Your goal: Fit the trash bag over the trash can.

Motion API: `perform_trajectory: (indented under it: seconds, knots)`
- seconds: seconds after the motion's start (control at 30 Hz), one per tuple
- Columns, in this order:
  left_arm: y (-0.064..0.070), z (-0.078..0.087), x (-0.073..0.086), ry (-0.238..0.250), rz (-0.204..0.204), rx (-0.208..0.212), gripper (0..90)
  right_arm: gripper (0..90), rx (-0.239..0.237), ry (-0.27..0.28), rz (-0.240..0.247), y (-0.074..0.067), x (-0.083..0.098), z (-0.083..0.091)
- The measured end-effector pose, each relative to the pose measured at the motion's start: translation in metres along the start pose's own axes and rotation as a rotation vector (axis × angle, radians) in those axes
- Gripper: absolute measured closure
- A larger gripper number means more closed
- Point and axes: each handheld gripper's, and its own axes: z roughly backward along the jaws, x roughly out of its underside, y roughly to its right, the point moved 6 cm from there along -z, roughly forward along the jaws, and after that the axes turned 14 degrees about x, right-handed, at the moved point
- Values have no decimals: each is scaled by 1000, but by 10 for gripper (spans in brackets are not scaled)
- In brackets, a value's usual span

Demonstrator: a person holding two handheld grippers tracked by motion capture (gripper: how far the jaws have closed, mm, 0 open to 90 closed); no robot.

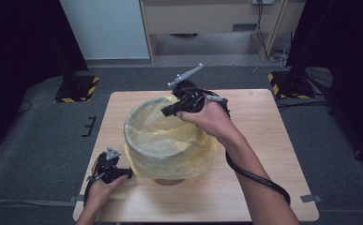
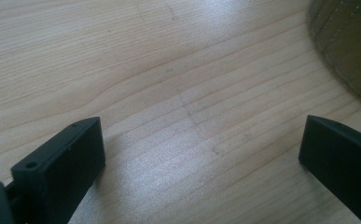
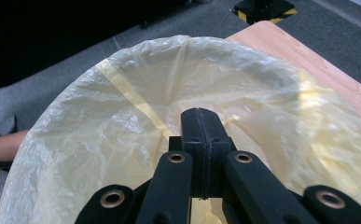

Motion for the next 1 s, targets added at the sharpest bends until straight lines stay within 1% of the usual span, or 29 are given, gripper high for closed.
perform_trajectory:
  seconds: [0.07, 0.23, 0.47, 0.57, 0.67, 0.87, 1.0]
  knots:
    - [0, 0, 0, 2, 0, -1, 0, 900, -2, 5, -13, 3, 3, 3]
    - [0, 0, 0, 2, 0, -1, 0, 900, 1, 19, -19, 9, 8, 8]
    - [0, 0, 0, 2, 0, -1, 0, 900, 10, 55, -42, 17, 17, 22]
    - [0, 0, 0, 2, 0, -1, 0, 900, 19, 71, -61, 25, 23, 28]
    - [0, 0, 0, 2, 0, -1, 0, 900, 33, 83, -90, 36, 31, 35]
    - [0, 0, 0, 2, 0, -1, 0, 900, 48, 96, -118, 52, 45, 48]
    - [0, 0, 0, 2, 0, -1, 0, 900, 59, 99, -136, 60, 56, 52]
